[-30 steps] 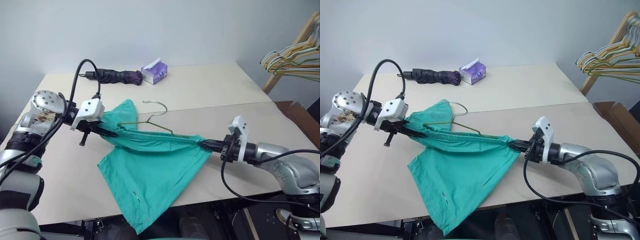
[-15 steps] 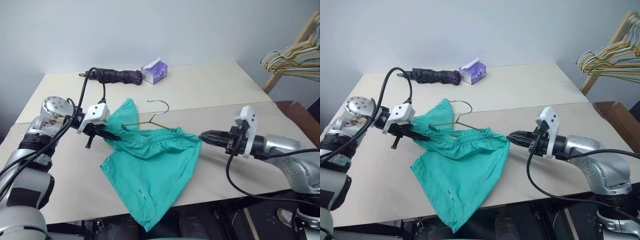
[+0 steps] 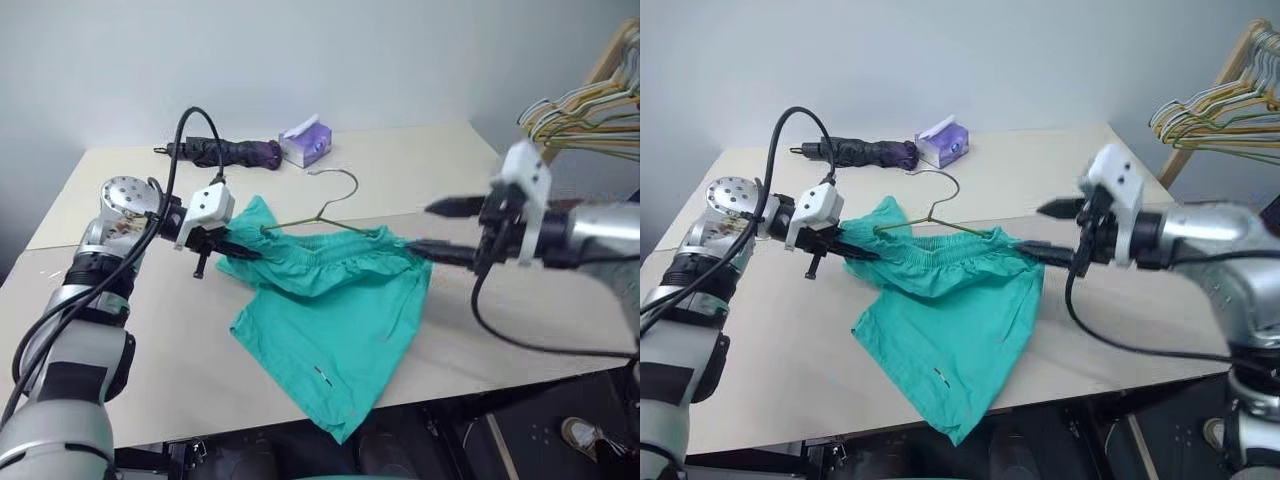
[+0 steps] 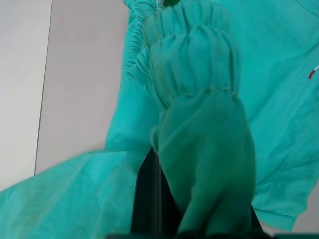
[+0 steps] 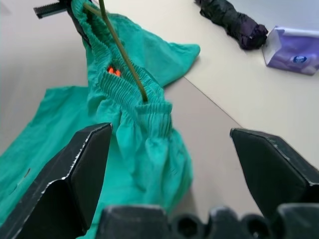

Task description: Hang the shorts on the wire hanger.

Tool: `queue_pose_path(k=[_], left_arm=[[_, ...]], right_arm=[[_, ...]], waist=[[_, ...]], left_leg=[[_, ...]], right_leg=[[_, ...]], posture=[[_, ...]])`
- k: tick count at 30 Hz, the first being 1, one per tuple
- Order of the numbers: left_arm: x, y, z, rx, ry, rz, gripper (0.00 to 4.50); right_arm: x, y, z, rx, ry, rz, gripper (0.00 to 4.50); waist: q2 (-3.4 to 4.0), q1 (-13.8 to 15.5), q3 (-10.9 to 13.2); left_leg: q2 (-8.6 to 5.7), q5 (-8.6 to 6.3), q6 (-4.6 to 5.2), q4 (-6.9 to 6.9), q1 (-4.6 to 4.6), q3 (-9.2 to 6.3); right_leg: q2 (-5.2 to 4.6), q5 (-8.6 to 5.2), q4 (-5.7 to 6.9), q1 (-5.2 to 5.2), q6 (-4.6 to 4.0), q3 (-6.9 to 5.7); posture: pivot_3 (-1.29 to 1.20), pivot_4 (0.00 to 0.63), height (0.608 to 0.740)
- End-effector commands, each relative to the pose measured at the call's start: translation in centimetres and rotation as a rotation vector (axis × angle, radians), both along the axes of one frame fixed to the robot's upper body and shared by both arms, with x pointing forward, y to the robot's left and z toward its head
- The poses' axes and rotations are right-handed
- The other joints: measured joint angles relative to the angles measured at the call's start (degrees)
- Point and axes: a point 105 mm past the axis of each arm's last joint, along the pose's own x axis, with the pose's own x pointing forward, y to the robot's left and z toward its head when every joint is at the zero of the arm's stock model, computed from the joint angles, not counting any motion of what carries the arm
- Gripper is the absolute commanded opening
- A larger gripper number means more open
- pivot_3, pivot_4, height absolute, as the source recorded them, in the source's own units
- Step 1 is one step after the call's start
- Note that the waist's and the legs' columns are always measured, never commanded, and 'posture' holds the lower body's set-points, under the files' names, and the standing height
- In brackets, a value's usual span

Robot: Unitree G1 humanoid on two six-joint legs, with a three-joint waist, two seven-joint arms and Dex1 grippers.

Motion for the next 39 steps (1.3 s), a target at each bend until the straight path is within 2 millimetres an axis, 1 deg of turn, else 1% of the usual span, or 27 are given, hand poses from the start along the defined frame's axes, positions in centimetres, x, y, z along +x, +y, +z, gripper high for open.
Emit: queue_pose_path(k=[1, 4, 8, 11, 14, 15, 19, 22, 24, 25, 26, 30, 33, 35, 39], left_arm=[[0.4, -1.0, 1.9, -0.05, -0.069, -0.027, 0.08], [0.4, -1.4, 1.7, -0.059, -0.071, -0.043, 0.08], [0.3, -1.8, 1.7, -0.065, -0.078, -0.056, 0.08], [0.0, -2.1, 1.7, -0.073, -0.081, -0.076, 0.08], [-0.2, -2.2, 1.8, -0.079, -0.084, -0.085, 0.08], [-0.3, -2.2, 1.8, -0.08, -0.083, -0.086, 0.08], [-0.5, -2.4, 1.8, -0.09, -0.078, -0.095, 0.08], [-0.4, -2.5, 2.0, -0.096, -0.087, -0.098, 0.08], [-0.4, -2.6, 2.1, -0.102, -0.088, -0.1, 0.08], [-0.4, -2.6, 2.1, -0.105, -0.089, -0.102, 0.08], [-0.4, -2.7, 2.2, -0.107, -0.09, -0.104, 0.08], [-0.4, -2.7, 2.4, -0.121, -0.095, -0.101, 0.08], [-0.2, -2.8, 2.7, -0.137, -0.098, -0.095, 0.88], [0.0, -2.8, 2.9, -0.148, -0.106, -0.088, 1.55], [1.2, -1.8, 4.1, -0.174, -0.164, -0.006, 2.81]], right_arm=[[0.4, 0.4, 0.5, -0.126, 0.049, 0.013, 4.47], [0.9, 0.8, -0.1, -0.23, 0.115, 0.047, 4.47], [2.6, 0.7, -1.6, -0.352, 0.157, 0.011, 4.47], [3.5, 1.1, -2.4, -0.383, 0.187, 0.006, 4.47], [4.0, 1.8, -2.6, -0.387, 0.193, 0.019, 3.89], [4.0, 2.0, -2.7, -0.386, 0.195, 0.026, 3.58], [4.1, 2.7, -3.2, -0.401, 0.204, 0.059, 2.18], [4.1, 3.0, -3.6, -0.401, 0.211, 0.07, 1.04], [4.1, 3.2, -3.6, -0.39, 0.214, 0.074, 0.39], [4.1, 3.2, -3.5, -0.383, 0.214, 0.074, 0.13], [4.1, 3.2, -3.5, -0.375, 0.214, 0.074, 0.05], [3.8, 3.1, -3.2, -0.348, 0.216, 0.076, 0.05], [3.3, 2.8, -3.0, -0.325, 0.223, 0.08, 0.05], [2.9, 2.6, -3.0, -0.308, 0.225, 0.081, 0.05], [1.9, 2.0, -2.9, -0.285, 0.227, 0.077, 0.05]], waist=[[0.0, -0.3, 0.0], [0.0, -1.0, 0.0], [0.0, -1.9, 0.0], [0.01, -2.2, 0.0], [0.02, -2.4, 0.0], [0.02, -2.5, 0.0], [0.03, -2.6, 0.0], [0.04, -2.6, 0.0], [0.03, -2.7, 0.0], [0.04, -2.8, 0.0], [0.04, -3.0, 0.0], [0.04, -3.1, 0.0], [0.04, -3.1, 0.0], [0.04, -3.1, 0.0], [0.04, -3.1, 0.0]], left_leg=[[0.0, 0.0, 0.0, 0.02, -0.08, 0.0], [0.01, 0.0, 0.0, 0.03, -0.32, 0.0], [-0.02, 0.0, 0.0, 0.04, -0.37, -0.03], [-0.02, 0.01, 0.0, 0.04, -0.36, -0.03], [-0.03, 0.01, 0.0, 0.04, -0.35, -0.07], [-0.04, 0.01, 0.0, 0.04, -0.34, -0.07], [-0.05, 0.01, 0.0, 0.04, -0.35, -0.1], [-0.06, 0.01, 0.0, 0.04, -0.34, -0.11], [-0.07, 0.01, -0.01, 0.04, -0.34, -0.11], [-0.07, 0.01, -0.01, 0.05, -0.34, -0.12], [-0.07, 0.01, -0.01, 0.05, -0.33, -0.12], [-0.07, 0.02, -0.01, 0.05, -0.32, -0.13], [-0.07, 0.02, -0.01, 0.05, -0.33, -0.14], [-0.08, 0.02, -0.01, 0.05, -0.33, -0.14], [-0.09, 0.02, -0.01, 0.06, -0.32, -0.15]], right_leg=[[0.0, 0.01, 0.02, -0.09, -0.01, 0.0], [0.0, 0.01, 0.12, -0.38, -0.02, 0.02], [-0.02, 0.01, 0.19, -0.47, -0.02, 0.01], [-0.02, 0.01, 0.23, -0.5, -0.02, 0.02], [-0.02, 0.02, 0.28, -0.5, -0.03, 0.01], [-0.03, 0.02, 0.28, -0.5, -0.03, 0.01], [-0.04, 0.02, 0.29, -0.5, -0.03, 0.0], [-0.05, 0.02, 0.3, -0.5, -0.03, -0.01], [-0.06, 0.02, 0.31, -0.5, -0.04, -0.02], [-0.06, 0.02, 0.32, -0.5, -0.04, -0.02], [-0.05, 0.02, 0.32, -0.5, -0.04, -0.02], [-0.06, 0.03, 0.33, -0.49, -0.04, -0.02], [-0.06, 0.03, 0.34, -0.49, -0.04, -0.02], [-0.07, 0.03, 0.33, -0.48, -0.04, -0.03], [-0.07, 0.03, 0.34, -0.47, -0.04, -0.03]], posture=[[-0.18, 0.039, 0.74], [-0.17, 0.034, 0.74], [-0.15, 0.029, 0.74], [-0.14, 0.026, 0.74], [-0.14, 0.026, 0.74], [-0.14, 0.026, 0.74], [-0.13, 0.021, 0.74], [-0.13, 0.019, 0.74], [-0.13, 0.016, 0.74], [-0.13, 0.018, 0.74], [-0.13, 0.02, 0.74], [-0.14, 0.016, 0.74], [-0.14, 0.017, 0.74], [-0.14, 0.018, 0.74], [-0.16, 0.024, 0.74]])
